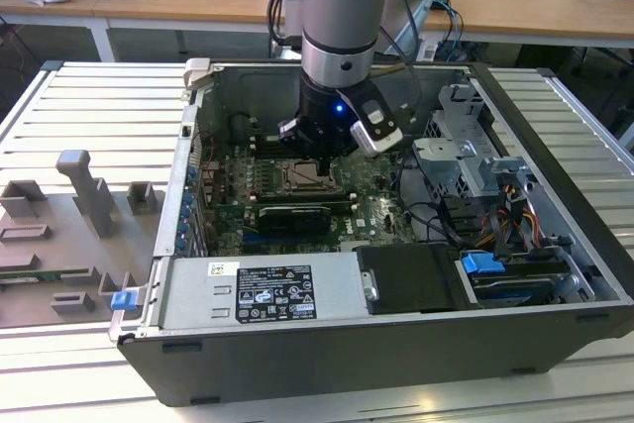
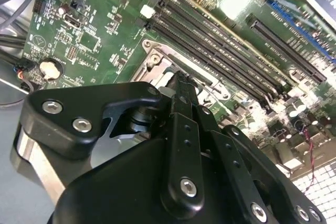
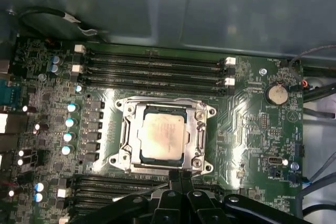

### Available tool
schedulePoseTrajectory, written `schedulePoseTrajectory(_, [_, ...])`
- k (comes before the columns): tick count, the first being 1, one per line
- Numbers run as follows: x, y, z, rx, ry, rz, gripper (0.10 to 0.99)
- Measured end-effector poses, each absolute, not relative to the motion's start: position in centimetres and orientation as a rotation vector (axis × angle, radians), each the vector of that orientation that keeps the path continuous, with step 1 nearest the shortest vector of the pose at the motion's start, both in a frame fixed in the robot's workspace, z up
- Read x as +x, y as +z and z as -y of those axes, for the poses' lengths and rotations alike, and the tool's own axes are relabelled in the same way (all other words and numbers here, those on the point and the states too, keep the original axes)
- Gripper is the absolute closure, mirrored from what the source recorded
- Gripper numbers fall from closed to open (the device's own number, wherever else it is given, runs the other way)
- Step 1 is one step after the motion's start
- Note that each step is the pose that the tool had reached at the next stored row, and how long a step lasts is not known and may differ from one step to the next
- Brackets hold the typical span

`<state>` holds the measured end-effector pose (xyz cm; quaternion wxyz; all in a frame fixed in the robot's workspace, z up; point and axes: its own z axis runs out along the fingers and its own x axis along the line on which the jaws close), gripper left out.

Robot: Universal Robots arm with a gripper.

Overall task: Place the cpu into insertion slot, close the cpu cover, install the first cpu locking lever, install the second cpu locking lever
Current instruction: 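Install the second cpu locking lever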

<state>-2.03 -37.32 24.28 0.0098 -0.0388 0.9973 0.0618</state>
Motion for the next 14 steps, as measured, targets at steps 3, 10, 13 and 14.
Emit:
schedulePoseTrajectory(3, [-2.0,24.3,37.8,-0.121,0.193,-3.114,0.980])
schedulePoseTrajectory(10, [-2.0,24.3,38.2,-0.121,0.194,-3.114,0.980])
schedulePoseTrajectory(13, [-2.1,24.2,38.5,-0.121,0.201,-3.113,0.980])
schedulePoseTrajectory(14, [-2.2,24.2,38.5,-0.121,0.202,-3.113,0.980])
